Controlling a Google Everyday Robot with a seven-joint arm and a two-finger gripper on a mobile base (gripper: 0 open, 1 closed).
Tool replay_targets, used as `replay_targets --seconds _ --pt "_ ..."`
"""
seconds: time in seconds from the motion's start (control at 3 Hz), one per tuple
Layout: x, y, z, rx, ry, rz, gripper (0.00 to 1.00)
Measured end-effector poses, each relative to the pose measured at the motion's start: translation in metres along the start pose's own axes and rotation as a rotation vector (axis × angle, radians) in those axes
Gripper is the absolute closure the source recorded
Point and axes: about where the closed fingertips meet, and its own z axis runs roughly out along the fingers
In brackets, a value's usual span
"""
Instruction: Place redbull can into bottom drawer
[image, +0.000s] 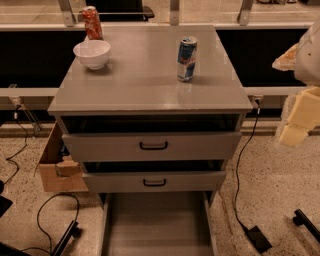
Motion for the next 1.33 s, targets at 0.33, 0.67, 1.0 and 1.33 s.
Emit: replay_targets --seconds 0.33,0.67,1.0,1.33 --pt "0.000 0.000 0.000 0.000 0.000 0.000 0.00" --pt "0.001 -0.005 0.009 0.024 -0.034 0.033 0.00" --pt "0.019 -0.011 0.053 0.032 -0.146 0.171 0.00" --pt "0.031 -0.027 0.094 0.061 -0.302 0.286 0.00"
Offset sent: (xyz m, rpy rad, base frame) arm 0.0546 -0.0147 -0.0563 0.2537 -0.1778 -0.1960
